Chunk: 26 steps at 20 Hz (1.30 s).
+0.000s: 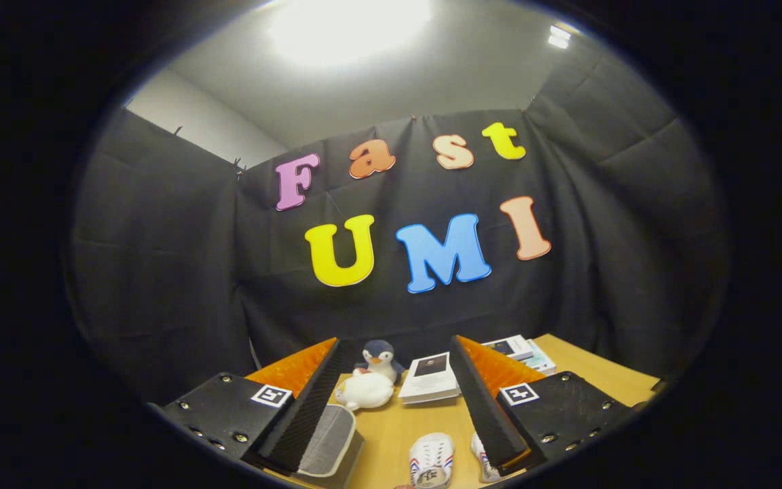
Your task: Open the storage box then place both shoes into the box .Put the left shoe in first, then the right shoe, with the right side of both shoes facing outward in a uniform manner.
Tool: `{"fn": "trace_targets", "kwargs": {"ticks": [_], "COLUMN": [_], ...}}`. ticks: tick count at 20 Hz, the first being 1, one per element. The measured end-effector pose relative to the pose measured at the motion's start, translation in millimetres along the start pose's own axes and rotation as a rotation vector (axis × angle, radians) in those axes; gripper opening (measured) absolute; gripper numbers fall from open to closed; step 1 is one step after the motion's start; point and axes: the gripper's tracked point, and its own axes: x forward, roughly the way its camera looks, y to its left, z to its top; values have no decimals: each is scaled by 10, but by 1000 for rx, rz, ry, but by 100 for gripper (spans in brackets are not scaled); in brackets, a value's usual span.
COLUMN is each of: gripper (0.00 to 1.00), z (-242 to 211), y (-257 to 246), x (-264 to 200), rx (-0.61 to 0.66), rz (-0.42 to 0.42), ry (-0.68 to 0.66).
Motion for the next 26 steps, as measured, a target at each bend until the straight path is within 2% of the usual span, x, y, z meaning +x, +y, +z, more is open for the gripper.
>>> {"fn": "trace_targets", "kwargs": {"ticks": [6,12,23,26], "gripper": [98,97,98,97], "z": [-520,-1038,-1894,-2101], "y": [112,167,510,546], "x": [27,58,33,23], "rx": [261,511,827,898], "rz": [91,135,220,213], "ry": [160,314,544,593]}}
